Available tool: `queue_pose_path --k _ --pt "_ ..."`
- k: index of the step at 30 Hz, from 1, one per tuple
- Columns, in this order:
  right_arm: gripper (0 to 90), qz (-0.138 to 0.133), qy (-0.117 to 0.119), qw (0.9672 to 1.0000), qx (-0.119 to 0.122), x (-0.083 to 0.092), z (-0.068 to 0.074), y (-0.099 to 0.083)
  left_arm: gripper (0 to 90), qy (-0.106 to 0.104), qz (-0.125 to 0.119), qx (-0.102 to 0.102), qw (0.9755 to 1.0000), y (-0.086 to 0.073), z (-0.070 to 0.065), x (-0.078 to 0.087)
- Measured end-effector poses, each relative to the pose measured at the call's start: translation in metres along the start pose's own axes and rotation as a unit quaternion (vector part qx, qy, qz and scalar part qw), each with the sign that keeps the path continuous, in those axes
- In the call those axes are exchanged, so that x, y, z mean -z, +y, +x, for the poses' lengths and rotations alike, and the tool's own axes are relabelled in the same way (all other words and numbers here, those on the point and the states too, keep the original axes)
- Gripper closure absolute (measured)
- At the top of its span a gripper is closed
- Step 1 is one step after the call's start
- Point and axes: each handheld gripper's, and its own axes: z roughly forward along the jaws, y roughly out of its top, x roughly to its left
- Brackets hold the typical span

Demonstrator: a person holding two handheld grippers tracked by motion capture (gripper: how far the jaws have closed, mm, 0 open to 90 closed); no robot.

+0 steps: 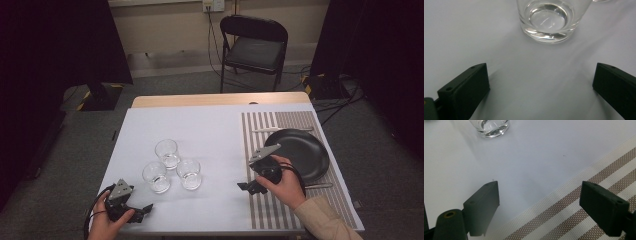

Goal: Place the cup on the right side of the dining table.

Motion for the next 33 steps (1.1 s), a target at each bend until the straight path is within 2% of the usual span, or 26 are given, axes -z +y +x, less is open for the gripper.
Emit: queue_pose_path --k 33 --pt "15.8 0.004 0.005 0.9999 0.015 -0.005 0.003 0.023 0.0 0.000 0.000 0.000 1.0000 0.000 0.000 0.000"
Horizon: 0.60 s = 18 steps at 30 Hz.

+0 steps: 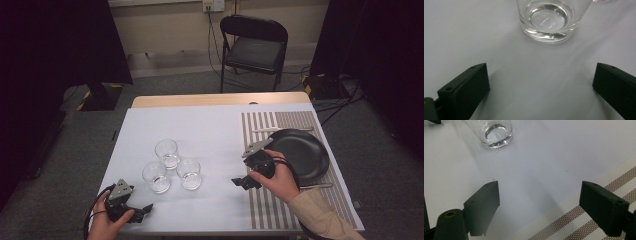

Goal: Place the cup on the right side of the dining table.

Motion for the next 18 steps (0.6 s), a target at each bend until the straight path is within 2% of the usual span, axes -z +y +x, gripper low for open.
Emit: queue_pose_path --k 15,18 --pt "15.7 0.003 0.005 0.9999 0.011 -0.004 0.004 0.012 0.0 0.000 0.000 0.000 1.0000 0.000 0.000 0.000" --pt "15.7 0.002 0.013 0.9999 0.005 -0.006 0.005 0.014 0.0 0.000 -0.001 0.001 1.0000 0.000 0.000 0.000"
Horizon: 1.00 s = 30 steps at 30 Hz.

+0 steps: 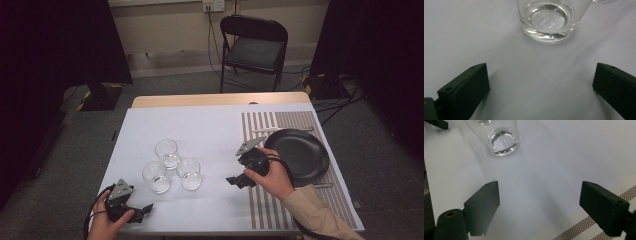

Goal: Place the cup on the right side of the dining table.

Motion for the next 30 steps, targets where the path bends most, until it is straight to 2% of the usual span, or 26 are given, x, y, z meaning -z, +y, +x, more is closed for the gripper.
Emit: queue_pose_path --k 30 --pt "15.9 0.001 0.002 1.0000 0.006 -0.004 0.002 0.015 0.0 0.000 0.001 -0.001 1.0000 0.000 0.000 0.000"
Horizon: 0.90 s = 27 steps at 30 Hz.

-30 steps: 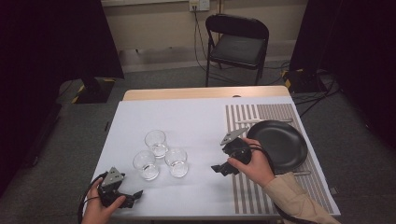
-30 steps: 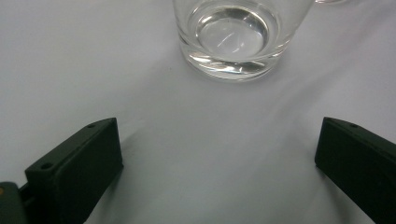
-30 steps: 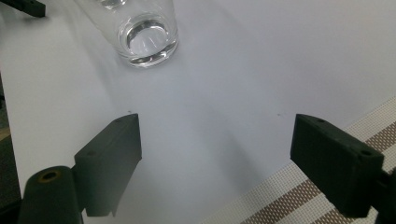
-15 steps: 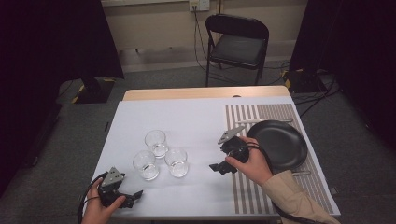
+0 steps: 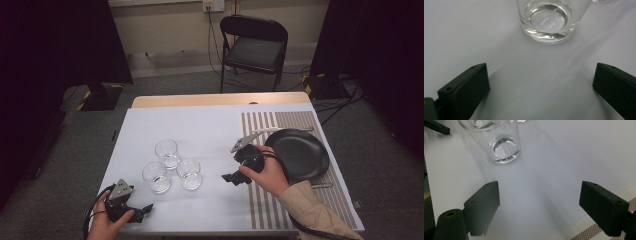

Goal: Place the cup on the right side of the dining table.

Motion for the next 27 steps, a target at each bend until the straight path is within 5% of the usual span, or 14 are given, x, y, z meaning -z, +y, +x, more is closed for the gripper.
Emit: queue_pose_path --k 27 --pt "16.0 0.006 0.003 0.9999 0.009 -0.004 0.004 0.018 0.0 0.000 -0.001 0.002 1.0000 0.000 0.000 0.000"
